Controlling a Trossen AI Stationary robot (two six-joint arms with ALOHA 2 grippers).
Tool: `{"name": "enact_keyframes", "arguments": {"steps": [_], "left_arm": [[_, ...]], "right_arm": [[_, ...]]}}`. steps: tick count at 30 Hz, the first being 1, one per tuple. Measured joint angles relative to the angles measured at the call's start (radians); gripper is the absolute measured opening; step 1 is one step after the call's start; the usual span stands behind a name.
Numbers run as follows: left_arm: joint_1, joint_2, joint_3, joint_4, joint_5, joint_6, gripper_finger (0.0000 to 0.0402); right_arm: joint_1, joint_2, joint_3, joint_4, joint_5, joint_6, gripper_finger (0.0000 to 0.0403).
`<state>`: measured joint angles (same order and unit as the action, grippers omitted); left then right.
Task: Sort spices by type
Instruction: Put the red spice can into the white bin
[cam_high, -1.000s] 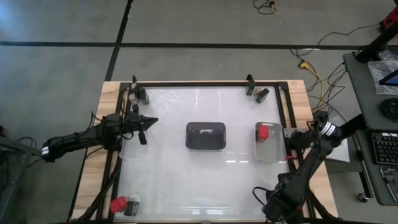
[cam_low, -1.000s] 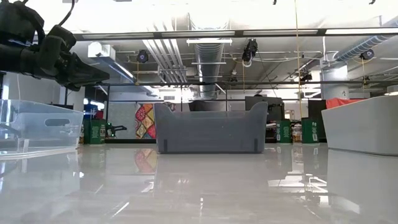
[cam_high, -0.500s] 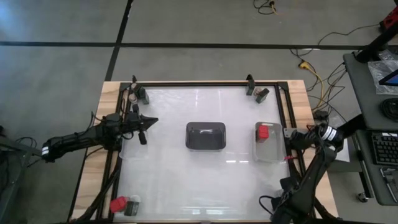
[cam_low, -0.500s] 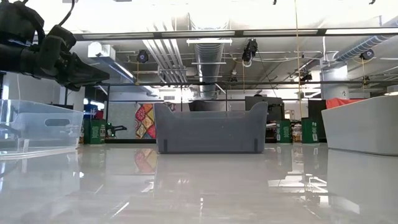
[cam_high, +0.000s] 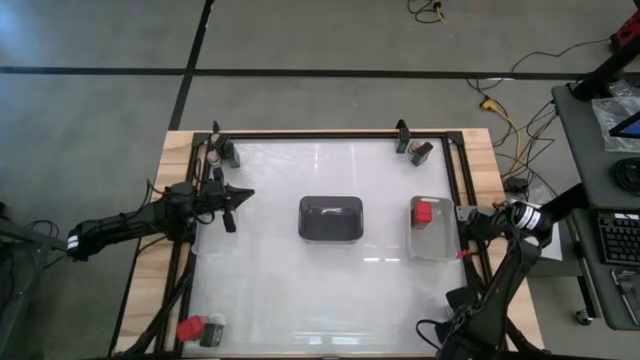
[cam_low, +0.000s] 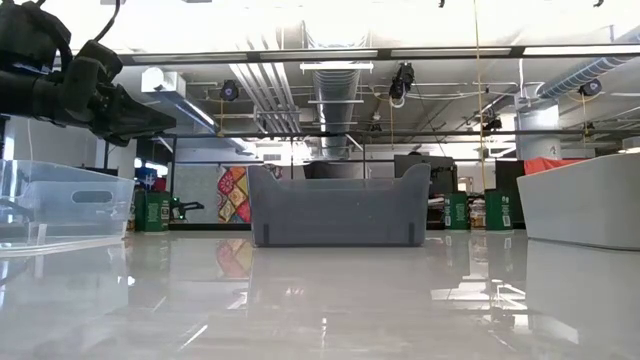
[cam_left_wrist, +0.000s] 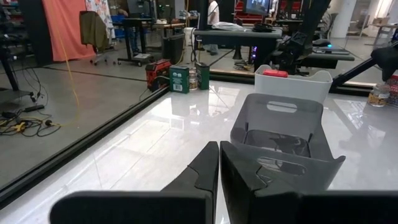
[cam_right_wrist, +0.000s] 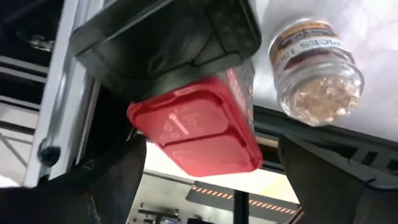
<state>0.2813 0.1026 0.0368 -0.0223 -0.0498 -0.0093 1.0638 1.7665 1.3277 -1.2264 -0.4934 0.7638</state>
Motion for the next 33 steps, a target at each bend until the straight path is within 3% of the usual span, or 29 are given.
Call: {"name": "enact_keyframes", "arguments": {"steps": [6, 19, 33], "left_arm": [[0.000, 0.000, 0.000, 0.000, 0.000, 0.000, 0.0000], [0.000, 0.000, 0.000, 0.000, 0.000, 0.000, 0.0000], [0.000, 0.000, 0.000, 0.000, 0.000, 0.000, 0.0000]], "right_arm": [[0.001, 0.004, 0.000, 0.029, -0.003, -0.002, 0.0345], [0.001, 0.004, -0.026, 0.033, -0.002, 0.038, 0.0284], [-0.008, 0.000, -0.026, 0.027, 0.061, 0.074, 0.0240]]}}
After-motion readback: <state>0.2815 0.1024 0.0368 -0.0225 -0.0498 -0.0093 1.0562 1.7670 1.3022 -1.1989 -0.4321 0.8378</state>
